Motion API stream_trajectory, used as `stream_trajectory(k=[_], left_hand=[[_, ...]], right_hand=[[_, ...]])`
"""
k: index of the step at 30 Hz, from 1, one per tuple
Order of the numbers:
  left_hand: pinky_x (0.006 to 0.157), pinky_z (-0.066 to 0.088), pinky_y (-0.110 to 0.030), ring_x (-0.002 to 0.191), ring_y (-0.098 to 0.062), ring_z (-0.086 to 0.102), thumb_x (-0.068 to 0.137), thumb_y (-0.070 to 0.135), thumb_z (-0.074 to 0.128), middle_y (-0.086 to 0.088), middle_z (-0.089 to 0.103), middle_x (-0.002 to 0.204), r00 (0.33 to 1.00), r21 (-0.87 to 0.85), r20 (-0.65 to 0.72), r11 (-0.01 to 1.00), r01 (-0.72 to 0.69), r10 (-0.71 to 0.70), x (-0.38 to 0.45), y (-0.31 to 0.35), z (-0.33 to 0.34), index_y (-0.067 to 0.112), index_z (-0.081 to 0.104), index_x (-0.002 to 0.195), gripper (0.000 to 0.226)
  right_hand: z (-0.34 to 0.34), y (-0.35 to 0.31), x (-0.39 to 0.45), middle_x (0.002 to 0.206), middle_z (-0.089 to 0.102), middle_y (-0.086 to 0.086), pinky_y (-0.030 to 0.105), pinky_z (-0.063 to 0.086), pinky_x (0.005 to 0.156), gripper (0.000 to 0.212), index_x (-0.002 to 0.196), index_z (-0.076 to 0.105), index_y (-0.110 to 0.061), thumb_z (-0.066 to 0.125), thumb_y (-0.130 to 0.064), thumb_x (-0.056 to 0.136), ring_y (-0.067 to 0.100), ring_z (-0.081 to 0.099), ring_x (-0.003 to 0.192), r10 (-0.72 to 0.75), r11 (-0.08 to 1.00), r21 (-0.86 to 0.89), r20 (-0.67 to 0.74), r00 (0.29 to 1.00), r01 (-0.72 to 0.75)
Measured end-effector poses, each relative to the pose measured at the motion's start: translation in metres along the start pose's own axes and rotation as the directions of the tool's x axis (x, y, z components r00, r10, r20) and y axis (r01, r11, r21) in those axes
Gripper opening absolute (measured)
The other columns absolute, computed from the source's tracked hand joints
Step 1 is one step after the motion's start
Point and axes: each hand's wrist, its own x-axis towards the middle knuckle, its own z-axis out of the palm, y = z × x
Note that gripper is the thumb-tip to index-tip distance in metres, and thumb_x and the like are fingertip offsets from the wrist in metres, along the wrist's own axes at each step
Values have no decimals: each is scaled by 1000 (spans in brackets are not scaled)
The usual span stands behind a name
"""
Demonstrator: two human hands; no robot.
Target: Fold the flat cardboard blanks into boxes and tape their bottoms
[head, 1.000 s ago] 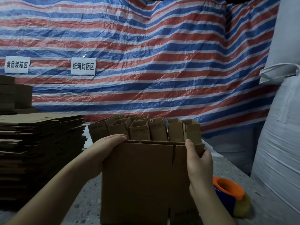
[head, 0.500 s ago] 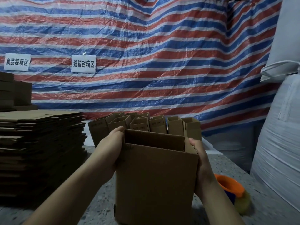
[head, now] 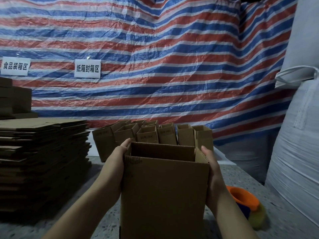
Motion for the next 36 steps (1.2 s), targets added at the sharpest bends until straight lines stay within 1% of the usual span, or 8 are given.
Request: stream_trajectory(k=[3, 6, 15, 24, 27, 30, 32, 36], left_hand=[[50, 57, -28, 67, -16, 74, 101, 27, 42, -3, 74, 96, 1000, -47, 3, 999, -22, 22, -1, 1, 2, 39, 49, 139, 40], [53, 56, -29, 75, -18, 72, 101, 30, 47, -2, 64, 110, 994, 7, -43, 995, -99, 99, -3, -3, 1, 40, 54, 124, 26], [56, 58, -32, 75, -16, 73, 102, 35, 45, -3, 76, 89, 995, 16, 2, 995, -100, 100, 2, -8, -7, 29, 69, 108, 26], [46, 53, -31, 61, -18, 69, 78, 26, 69, -8, 73, 79, 998, -5, 63, 1000, -27, 27, 13, -7, -12, 19, 71, 92, 16], [51, 52, -29, 55, -18, 68, 78, 34, 67, -8, 71, 72, 995, 61, 63, 996, 70, -74, 14, -8, -11, 12, 71, 91, 26], [61, 56, -32, 77, -25, 75, 88, 71, 37, -11, 76, 88, 995, 96, 62, 992, 78, -84, 5, -16, -8, 22, 80, 88, 65], [66, 57, -32, 91, -24, 74, 72, 87, 26, -12, 76, 98, 997, 128, 74, 992, 2, -12, -1, -21, -7, 34, 79, 93, 78], [71, 53, -30, 88, -14, 74, 47, 99, 38, 0, 77, 96, 991, 184, 108, 978, -93, 74, -4, -25, -7, 31, 66, 113, 99]], right_hand=[[-1, 4, 0, 73, 70, 11, 29, 57, 55, 57, 79, 78, -21, 45, -67, 79, 19, 70, 65, -34, 999, -22, -44, 998, 33], [-3, 6, -2, 76, 70, 12, 31, 57, 57, 61, 83, 79, -21, 50, -74, 76, 21, 71, 68, -21, 999, -35, -64, 998, 19], [-4, 7, -8, 86, 75, 14, 34, 60, 64, 66, 89, 80, -22, 33, -69, 91, 25, 75, 82, 47, 999, -4, -107, 993, -48], [-6, 7, -10, 80, 75, 11, 29, 57, 58, 57, 88, 81, -23, 42, -63, 81, 21, 75, 73, 13, 1000, 24, -75, 997, -11], [-7, 8, -10, 82, 76, 11, 29, 58, 58, 56, 90, 81, -24, 43, -64, 81, 21, 75, 75, 19, 1000, 18, -83, 996, -17], [-5, 8, -10, 84, 76, 12, 30, 58, 59, 56, 88, 81, -24, 44, -65, 79, 22, 75, 77, 15, 1000, 21, -88, 996, -13], [-4, 9, -9, 88, 75, 14, 32, 59, 62, 57, 91, 80, -22, 45, -65, 79, 24, 74, 80, 22, 1000, 17, -92, 996, -20], [-4, 10, -10, 93, 73, 17, 35, 61, 68, 65, 100, 76, -13, 46, -67, 80, 28, 73, 85, 47, 999, 9, -88, 995, -46]])
